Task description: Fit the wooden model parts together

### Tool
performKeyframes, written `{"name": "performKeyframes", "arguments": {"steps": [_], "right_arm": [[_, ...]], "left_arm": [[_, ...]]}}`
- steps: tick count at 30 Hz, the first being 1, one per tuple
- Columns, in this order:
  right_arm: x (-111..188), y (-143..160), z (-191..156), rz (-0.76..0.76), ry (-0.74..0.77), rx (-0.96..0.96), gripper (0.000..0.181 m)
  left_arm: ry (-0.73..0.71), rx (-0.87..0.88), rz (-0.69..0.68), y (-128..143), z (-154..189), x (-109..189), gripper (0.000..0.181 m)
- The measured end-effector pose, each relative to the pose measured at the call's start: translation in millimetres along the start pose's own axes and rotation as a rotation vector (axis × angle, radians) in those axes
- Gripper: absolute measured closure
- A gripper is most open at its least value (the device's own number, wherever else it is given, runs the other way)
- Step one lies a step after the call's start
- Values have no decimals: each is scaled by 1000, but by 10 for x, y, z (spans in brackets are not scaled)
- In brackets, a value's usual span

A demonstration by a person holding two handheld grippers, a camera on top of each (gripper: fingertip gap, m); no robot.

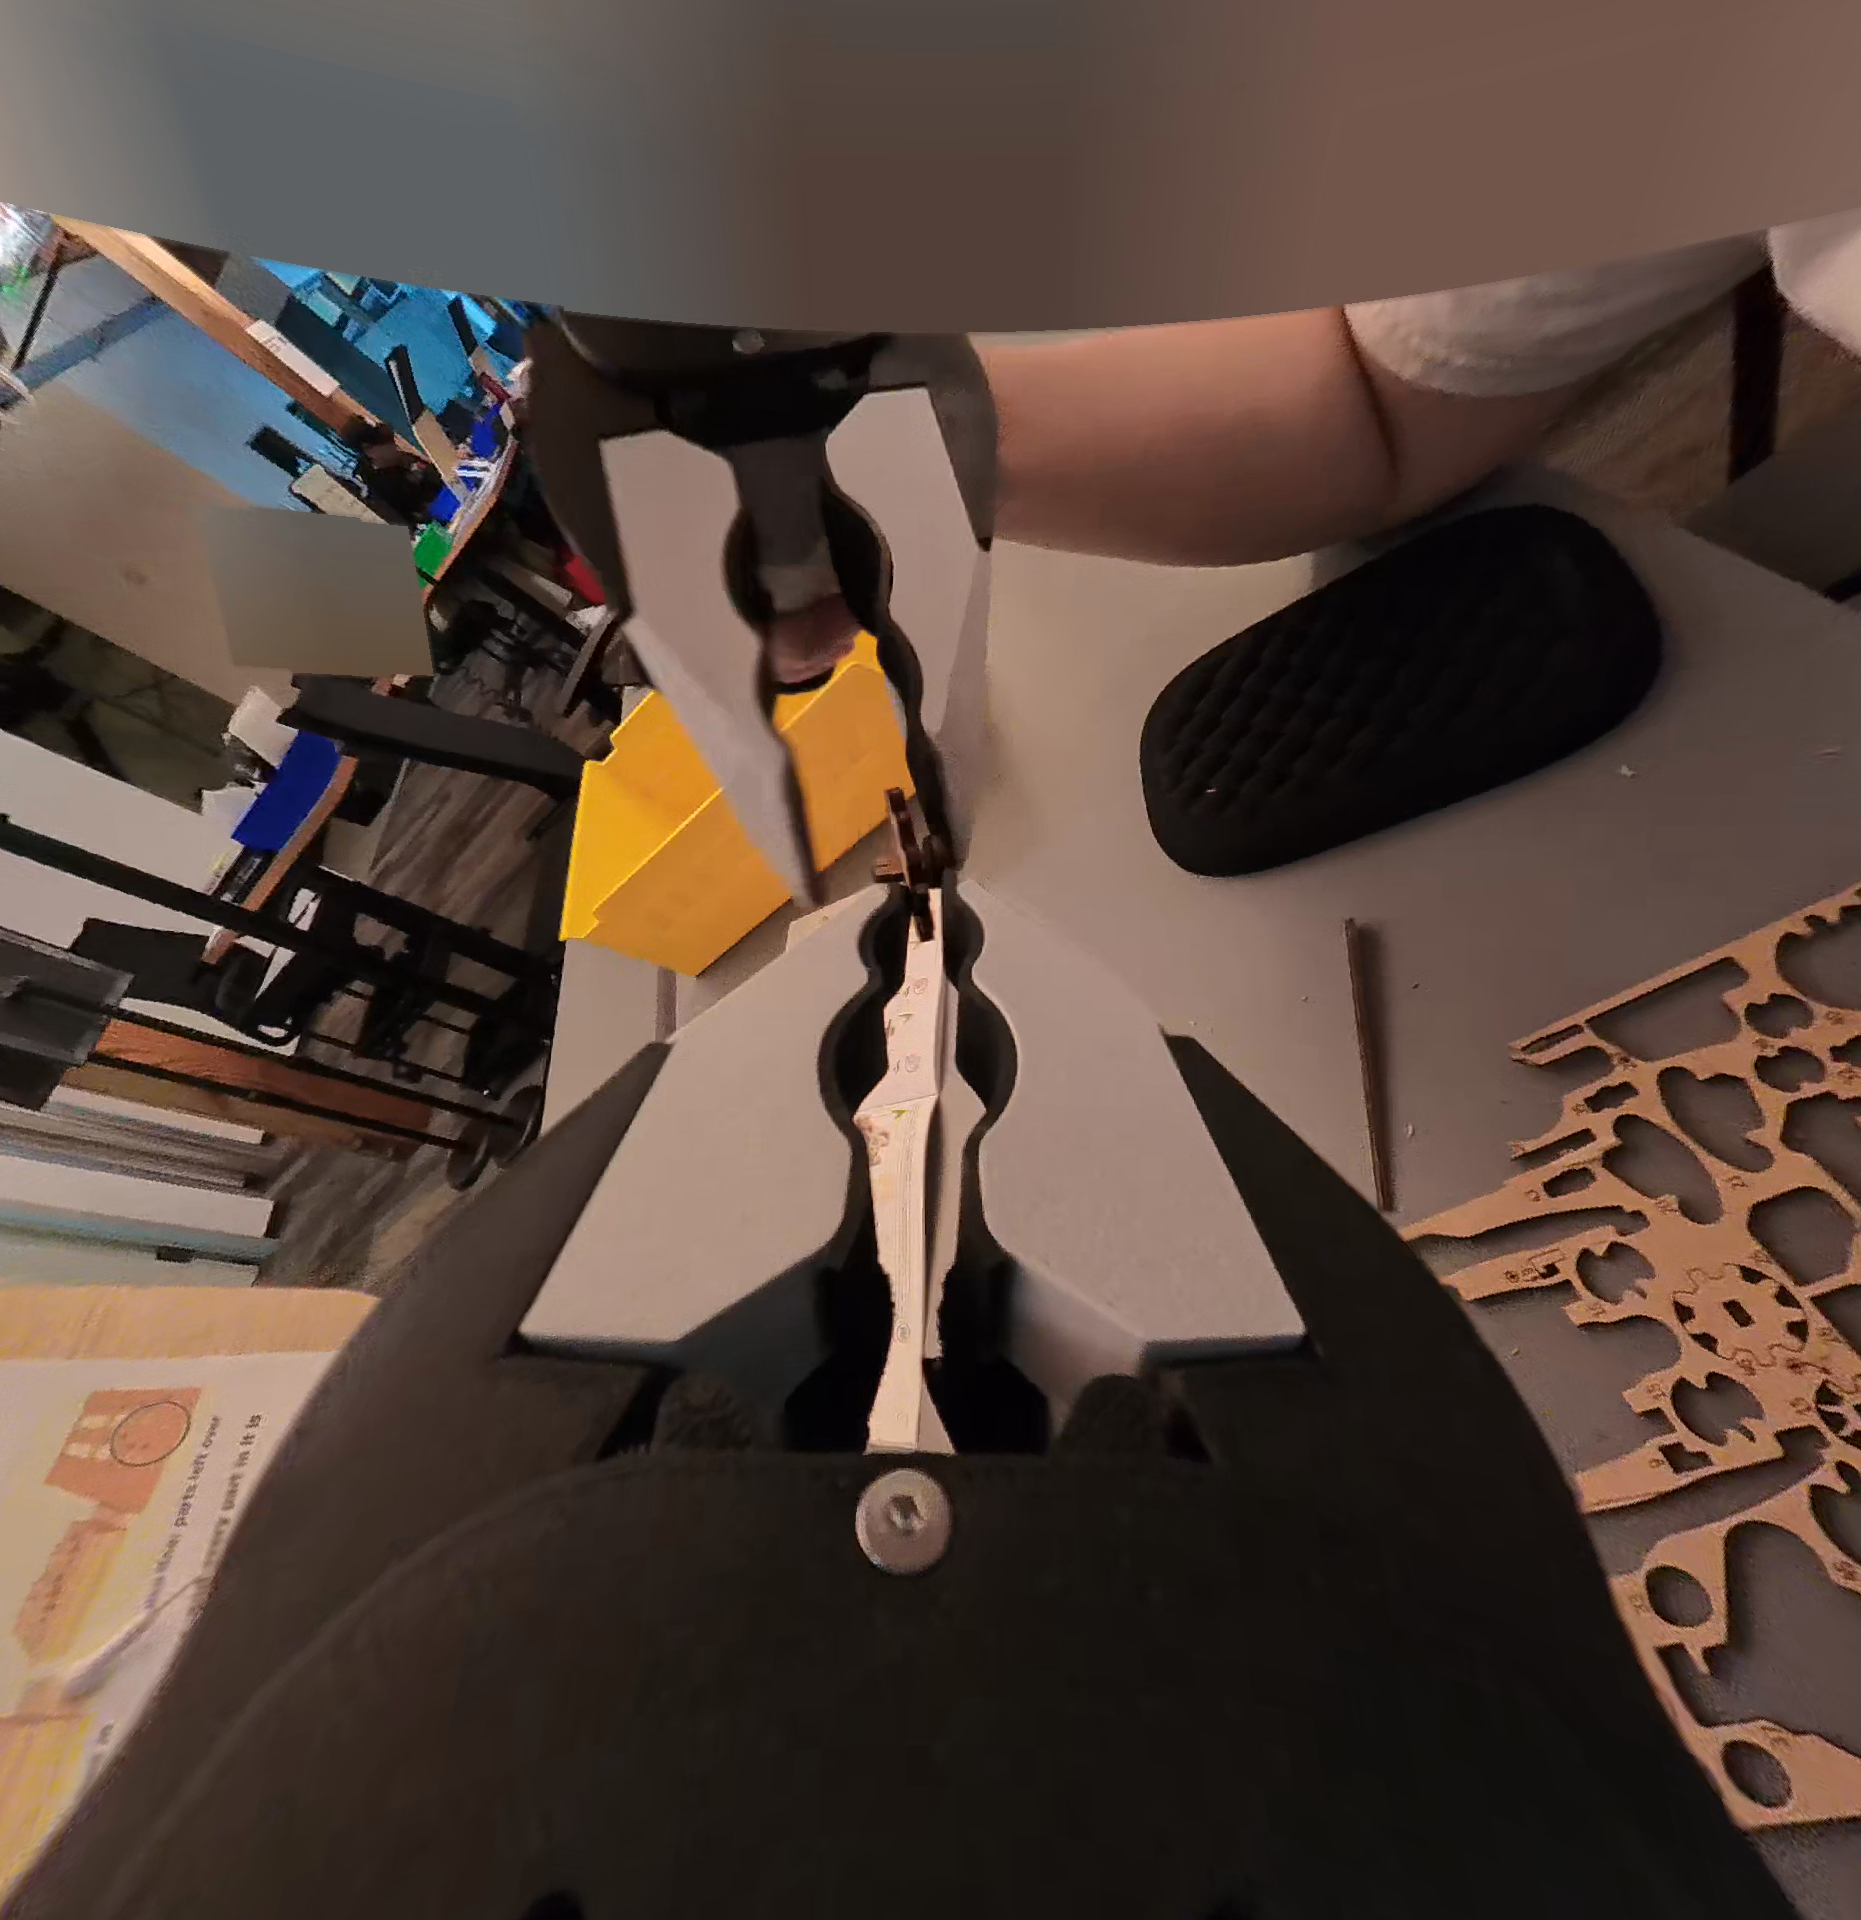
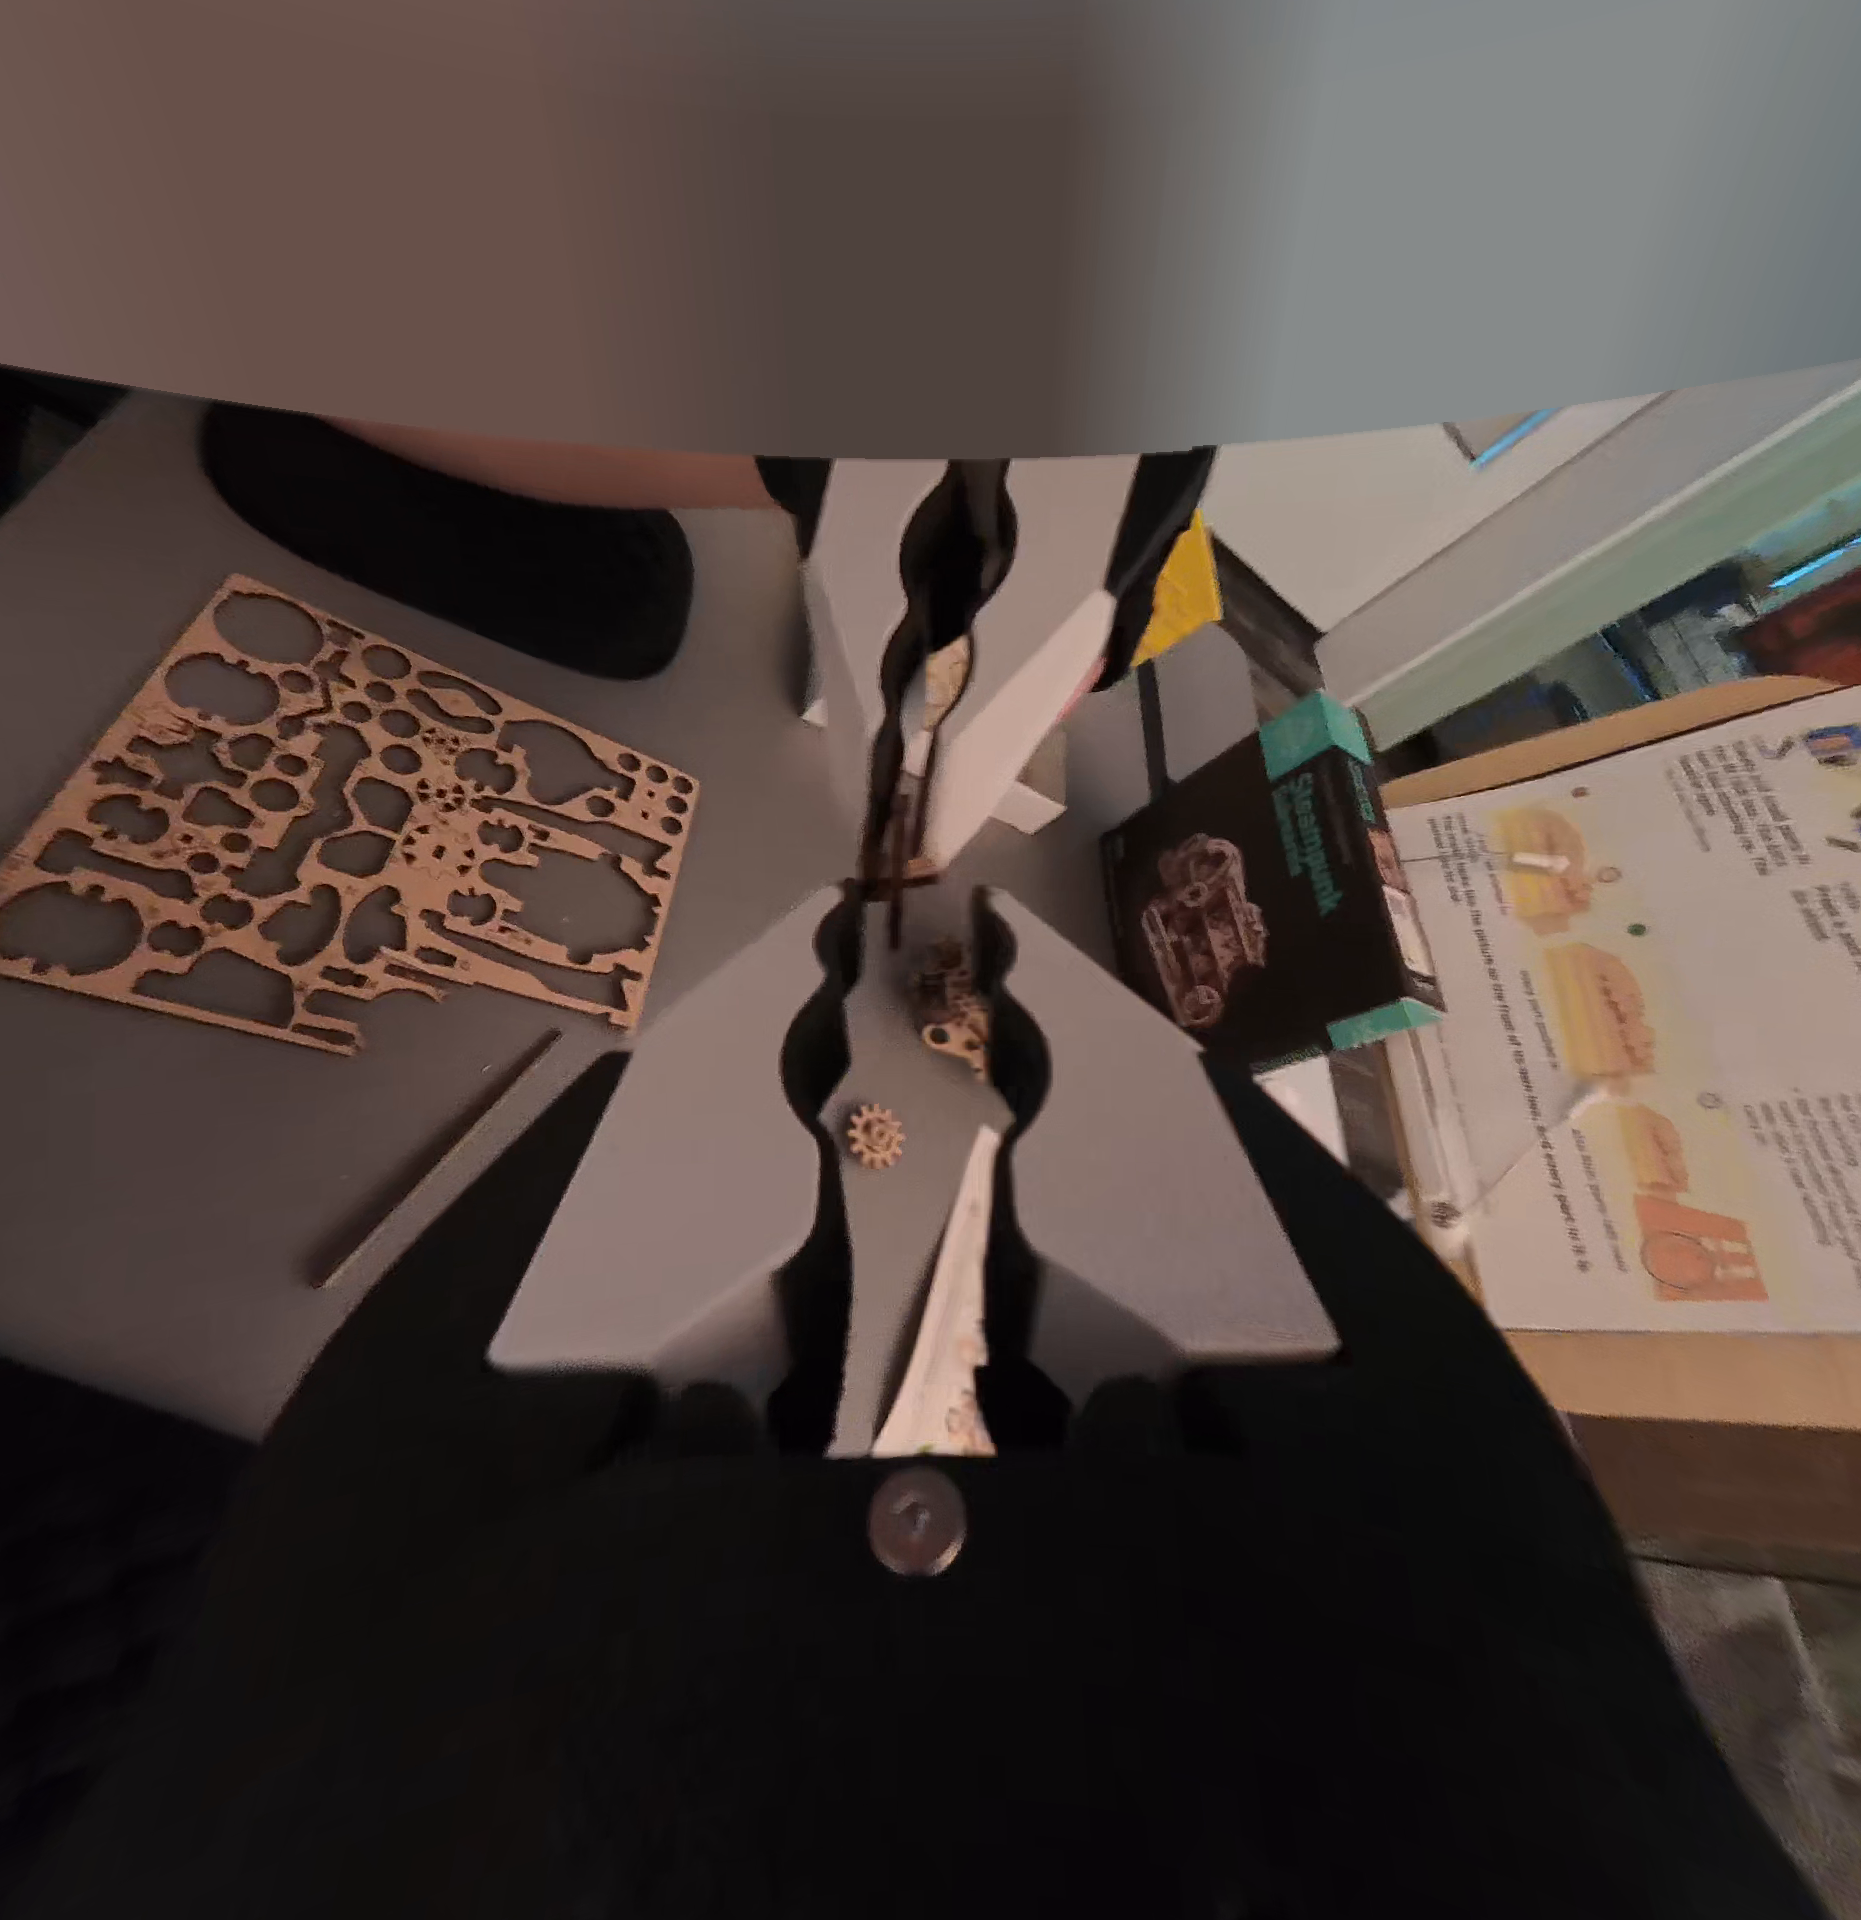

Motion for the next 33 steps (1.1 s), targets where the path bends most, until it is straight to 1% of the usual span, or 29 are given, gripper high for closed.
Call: {"name": "performKeyframes", "arguments": {"steps": [1, 2, 4, 6, 10, 17, 20, 25, 31, 33], "right_arm": [[-3, -1, 7, 3, 29, 19, 152], [-9, -1, 11, -4, 52, 40, 149], [-17, -30, -59, 24, 17, 87, 169], [-18, -47, -66, 43, 54, 138, 170], [-18, -56, -96, 36, 38, 155, 170], [-32, -60, -148, 39, -19, 147, 170], [-8, -80, -134, 56, -23, 132, 170], [-53, -92, -156, 45, -13, 144, 170], [-81, -24, -144, 92, -63, 92, 170], [-90, 25, -88, 107, -79, 13, 169]], "left_arm": [[0, 0, 1, -1, 4, -14, 178], [3, 9, 6, -1, 2, -22, 178], [10, 24, 25, 3, -8, -5, 178], [12, 35, 36, -4, -17, 20, 177], [37, 34, 33, -7, 3, 15, 177], [86, 23, 19, -12, 52, -5, 178], [80, 20, 37, -38, 48, 3, 178], [102, 12, 13, -35, 60, 41, 178], [120, 14, -5, -15, 73, 31, 179], [85, 22, -13, 14, 45, 26, 178]]}}
Point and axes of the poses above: each gripper's, where its closed fingertips meet, x back along the fingers, y out of its underside, z = x × y across the jaws, the point moved 8 cm from there along x, back along the fingers, and after that the axes turned 3 degrees about y, right-handed, at the moved point
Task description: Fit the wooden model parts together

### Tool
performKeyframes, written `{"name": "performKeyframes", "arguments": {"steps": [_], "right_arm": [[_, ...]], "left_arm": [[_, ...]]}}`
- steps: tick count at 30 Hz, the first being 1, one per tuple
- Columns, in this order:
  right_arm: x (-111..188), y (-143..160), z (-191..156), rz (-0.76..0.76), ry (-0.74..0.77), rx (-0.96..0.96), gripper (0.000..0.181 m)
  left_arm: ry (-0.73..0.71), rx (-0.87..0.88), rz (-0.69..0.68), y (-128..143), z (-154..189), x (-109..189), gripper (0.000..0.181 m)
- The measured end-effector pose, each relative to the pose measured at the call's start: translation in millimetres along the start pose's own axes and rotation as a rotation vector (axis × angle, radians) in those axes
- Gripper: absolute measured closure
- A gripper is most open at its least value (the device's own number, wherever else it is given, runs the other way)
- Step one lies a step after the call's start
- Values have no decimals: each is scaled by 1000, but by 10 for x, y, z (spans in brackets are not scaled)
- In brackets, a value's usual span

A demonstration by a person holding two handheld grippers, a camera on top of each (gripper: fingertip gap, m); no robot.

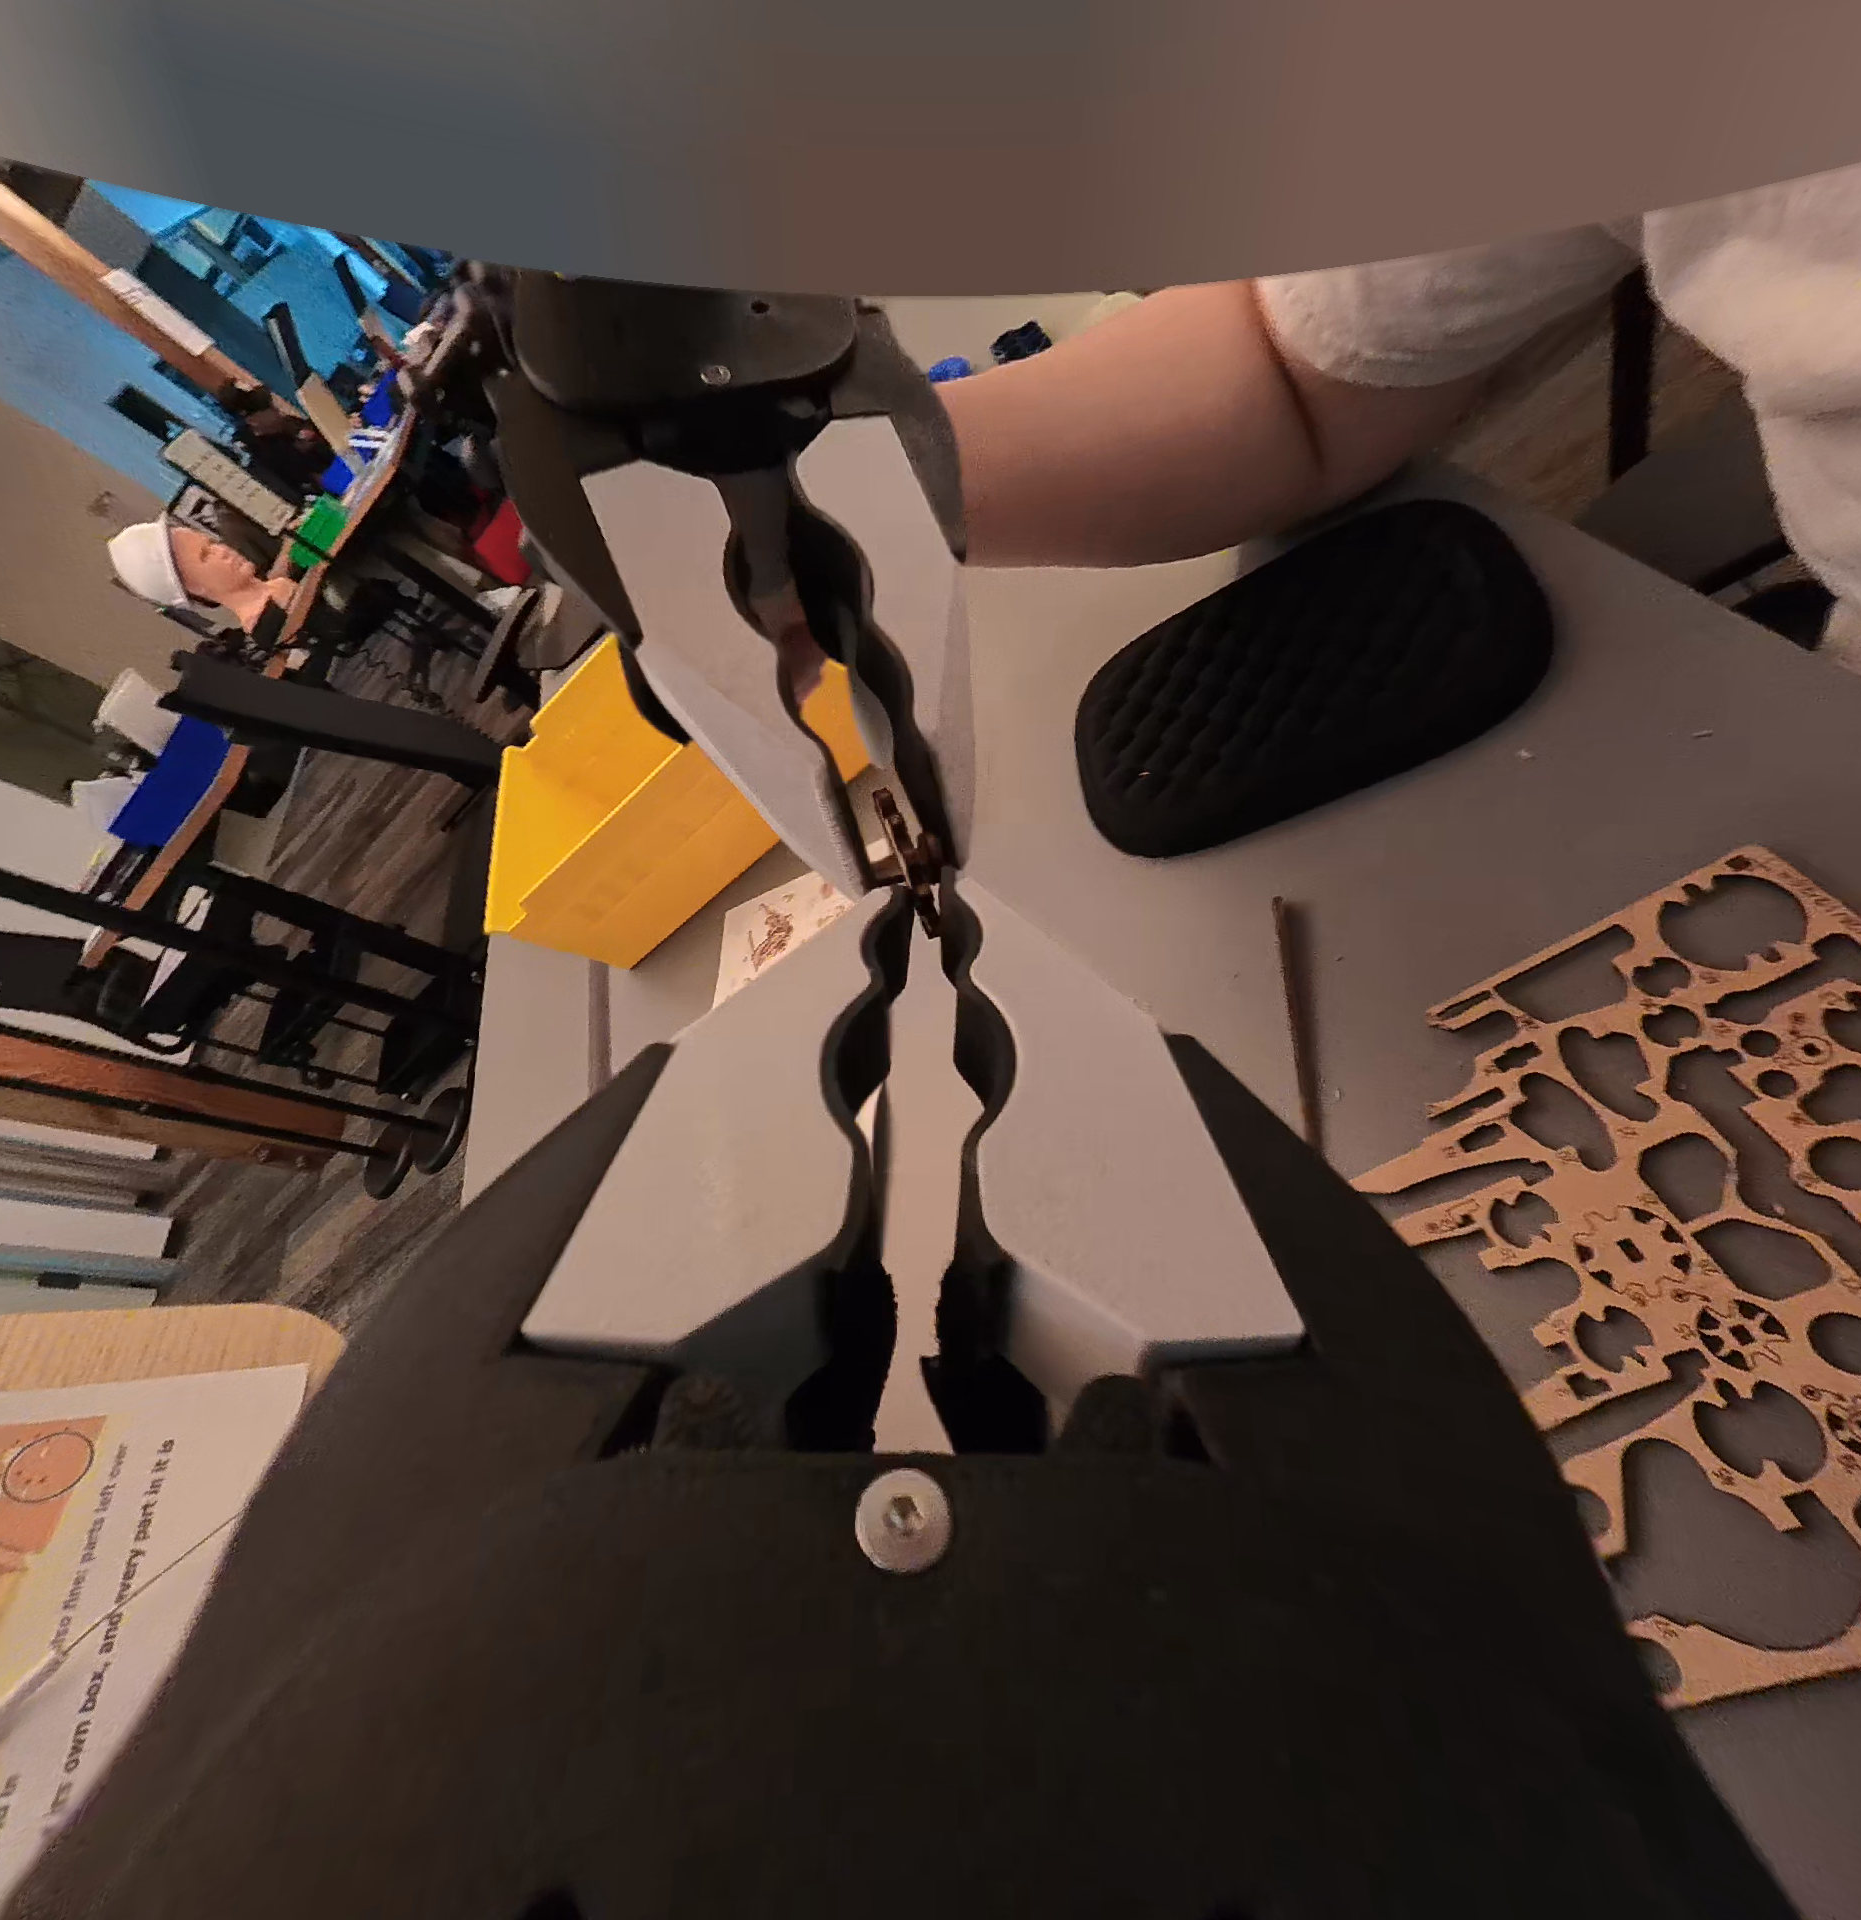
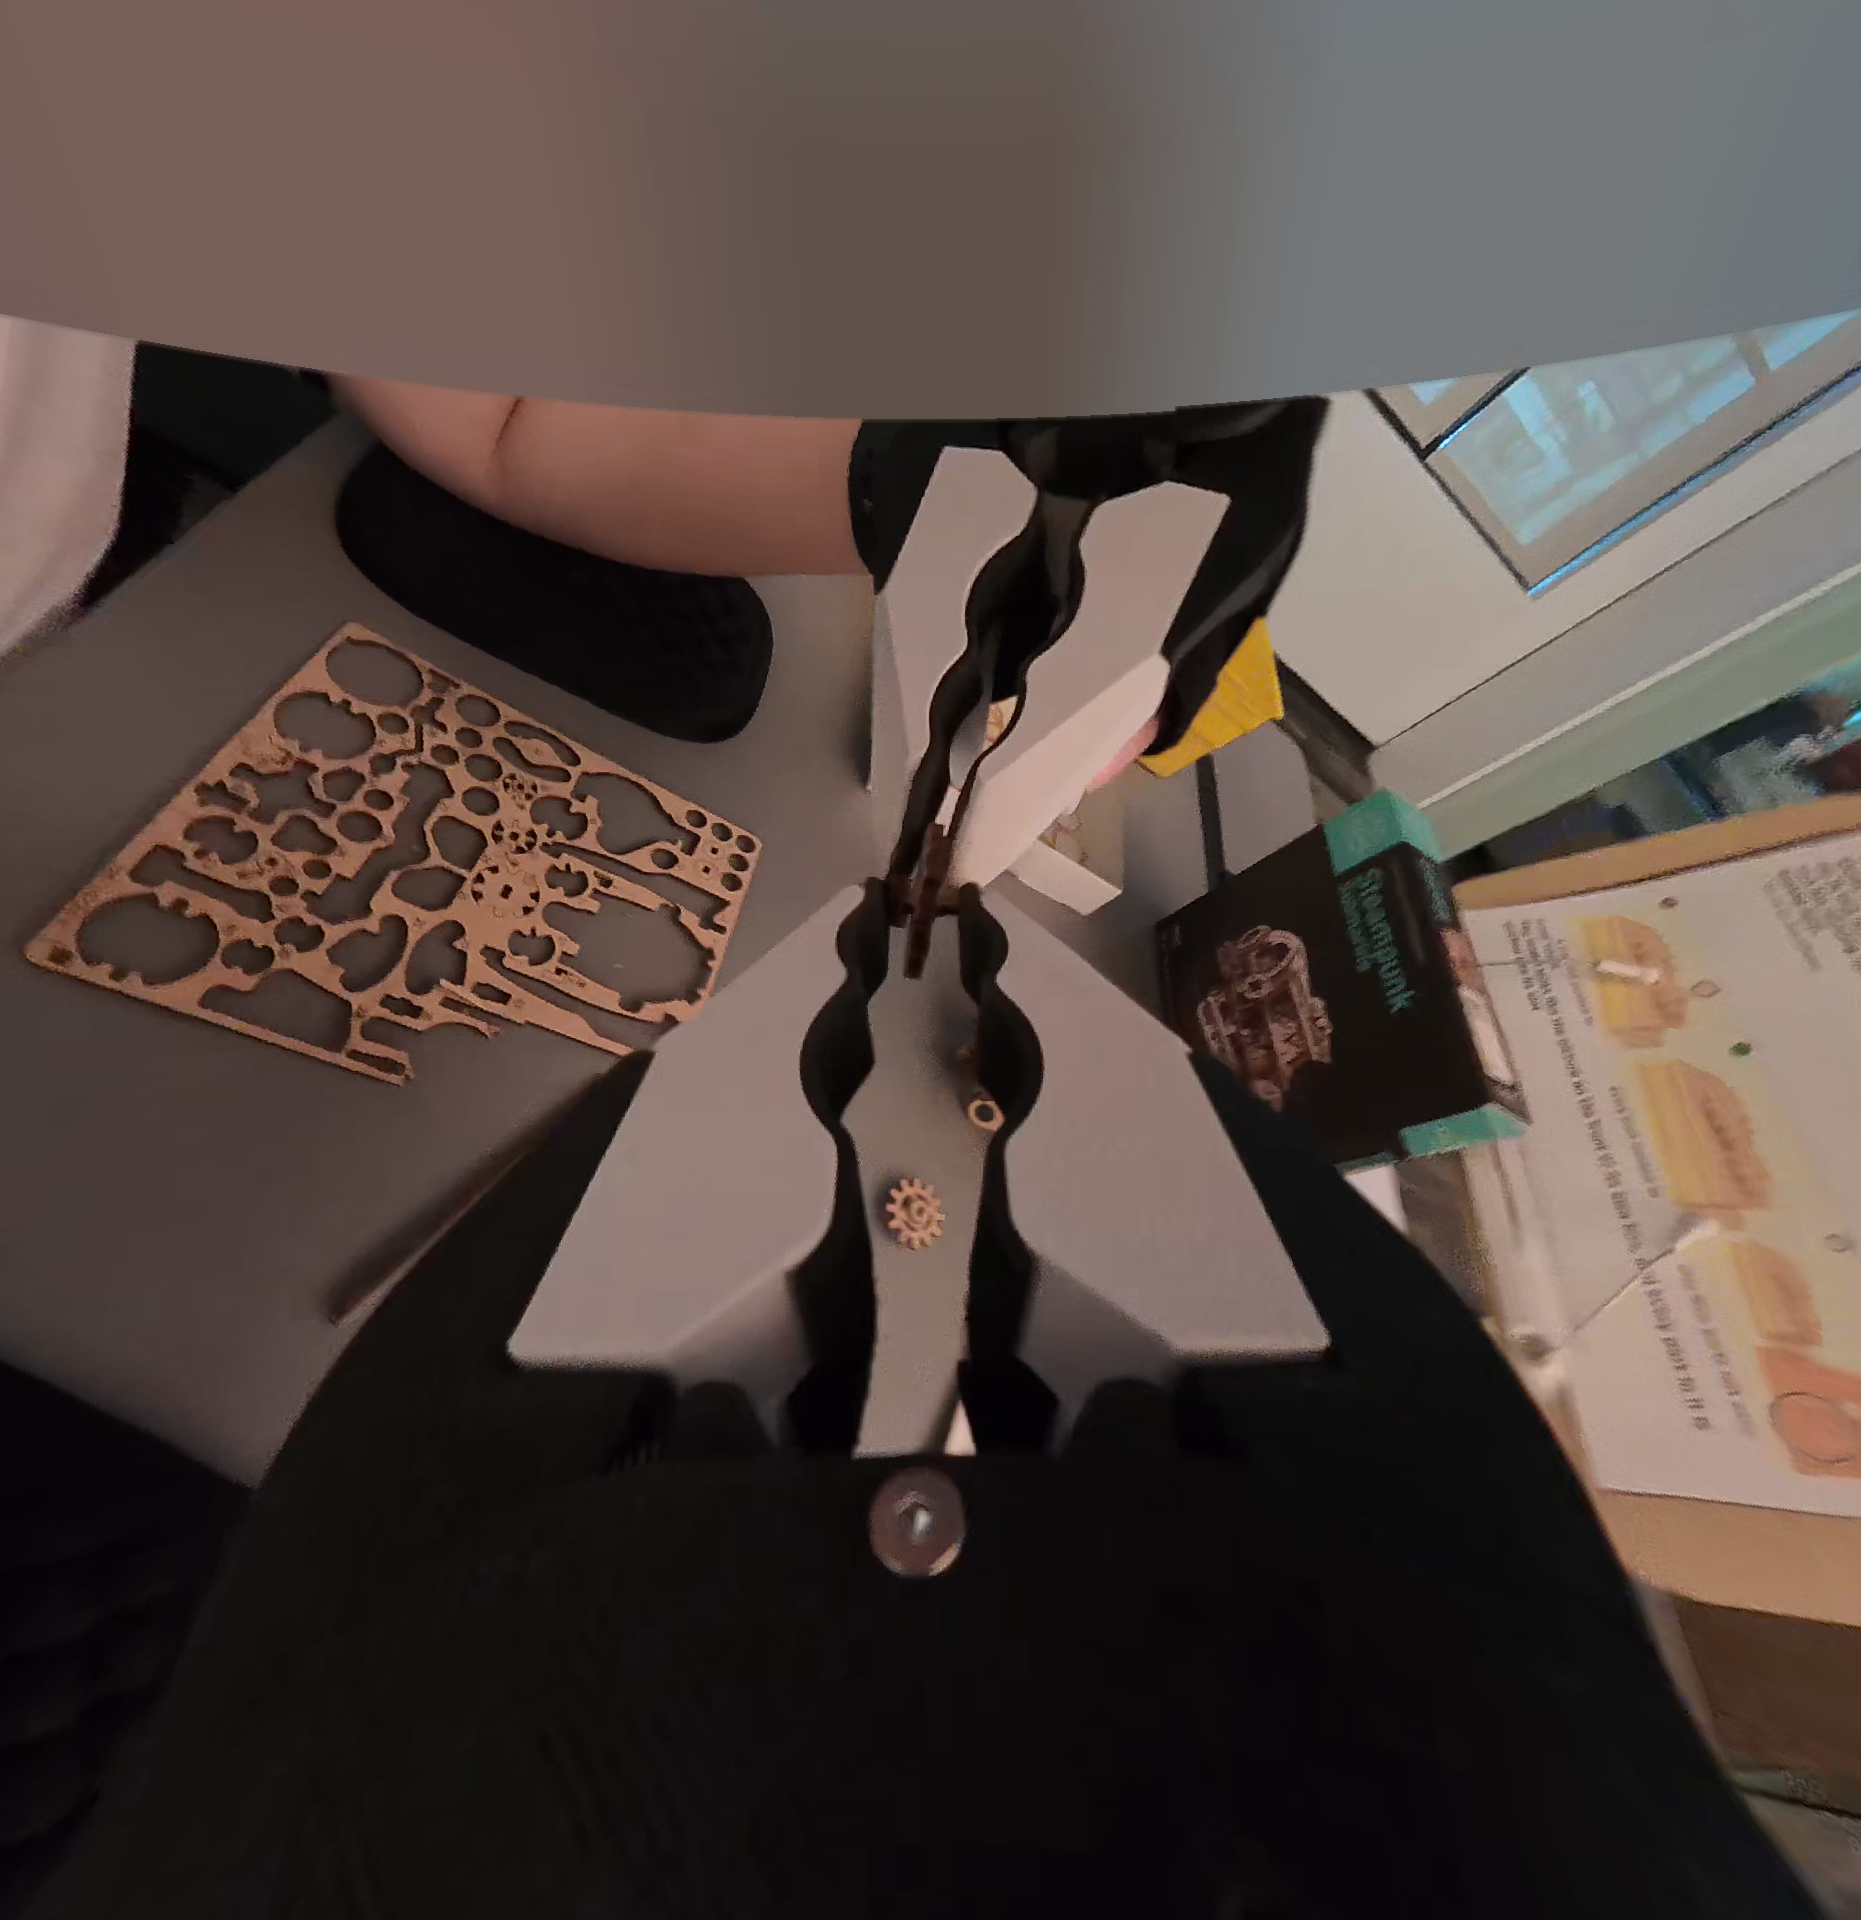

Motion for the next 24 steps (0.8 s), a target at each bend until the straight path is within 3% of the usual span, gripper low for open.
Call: {"name": "performKeyframes", "arguments": {"steps": [3, 11, 14, 18, 21, 24], "right_arm": [[21, 90, 59, 16, -15, -97, 169], [60, 164, 13, -47, -19, -10, 170], [60, 213, 54, -101, 66, -12, 169], [80, 513, -148, -216, 80, -35, 163], [312, 696, -307, -139, -57, -300, 160], [525, 783, -135, 30, -124, -662, 170]], "left_arm": [[-17, 32, 12, 61, -36, -49, 178], [15, 79, 51, 173, -38, -159, 178], [-67, 71, 59, 253, -84, -174, 177], [-7, 142, 66, 488, -33, -457, 178], [37, 103, 76, 546, 98, -700, 177], [93, 63, 90, 455, 189, -785, 177]]}}
Point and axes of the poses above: each gripper's, where its closed fingertips meet, x back along the fingers, y out of its underside, z = x × y across the jaws, the point moved 8 cm from there along x, back along the fingers, and after that the axes turned 3 degrees about y, right-handed, at the moved point
